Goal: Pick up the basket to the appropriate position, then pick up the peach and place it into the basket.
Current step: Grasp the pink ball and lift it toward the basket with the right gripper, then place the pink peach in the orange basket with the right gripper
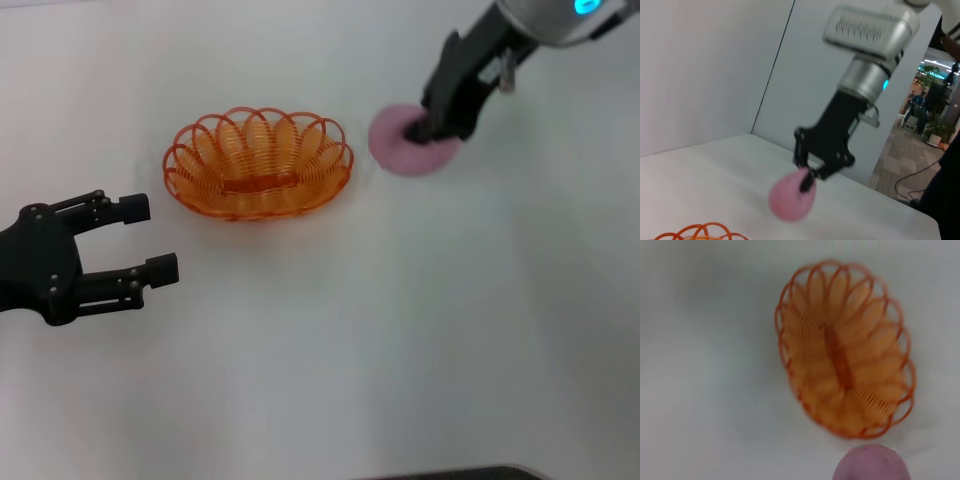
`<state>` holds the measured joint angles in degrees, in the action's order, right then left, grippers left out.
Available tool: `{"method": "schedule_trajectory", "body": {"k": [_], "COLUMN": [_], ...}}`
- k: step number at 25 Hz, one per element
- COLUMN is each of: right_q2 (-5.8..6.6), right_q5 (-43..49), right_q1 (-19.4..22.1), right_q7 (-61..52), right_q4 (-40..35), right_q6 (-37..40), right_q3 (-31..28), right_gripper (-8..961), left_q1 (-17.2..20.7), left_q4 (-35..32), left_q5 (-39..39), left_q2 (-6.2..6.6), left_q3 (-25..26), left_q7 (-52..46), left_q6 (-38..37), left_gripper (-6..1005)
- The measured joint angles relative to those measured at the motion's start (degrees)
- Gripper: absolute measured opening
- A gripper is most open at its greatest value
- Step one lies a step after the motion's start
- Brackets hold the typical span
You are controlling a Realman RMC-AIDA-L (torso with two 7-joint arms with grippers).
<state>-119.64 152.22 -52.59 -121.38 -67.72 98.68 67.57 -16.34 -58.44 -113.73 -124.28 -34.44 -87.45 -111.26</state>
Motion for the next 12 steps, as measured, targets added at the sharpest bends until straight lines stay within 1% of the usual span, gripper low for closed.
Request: {"method": "schedule_trajectory", "body": {"k": [4,7,9,12], "right_q2": [-0.53,-0.88,-0.94,-0.63], "right_q5": [-0.1,-1.1,-2.7,-5.8], "right_q1": [-3.3,-4.9,-5.7,-6.6], "right_q7": [0.2,0.2,0.2,0.3], "right_q4": [-0.7,0.2,1.9,7.0], "right_q6": [-1.9,-5.2,-8.1,-13.4], "right_q3": [-2.1,-1.8,-0.6,1.8], "right_gripper": [97,97,97,97], "left_q1": [0.0,0.0,-0.1,-0.2], "left_q4": [0.0,0.0,0.0,0.0], "left_q5": [0.0,0.0,0.0,0.0], "left_q2": [0.0,0.0,0.0,0.0], "left_q3": [-0.3,-0.7,-0.9,-1.2], "left_q7": [0.0,-0.3,-0.5,-0.5], "left_q6": [0.0,-0.1,-0.1,-0.1], "left_gripper": [861,861,861,861]}}
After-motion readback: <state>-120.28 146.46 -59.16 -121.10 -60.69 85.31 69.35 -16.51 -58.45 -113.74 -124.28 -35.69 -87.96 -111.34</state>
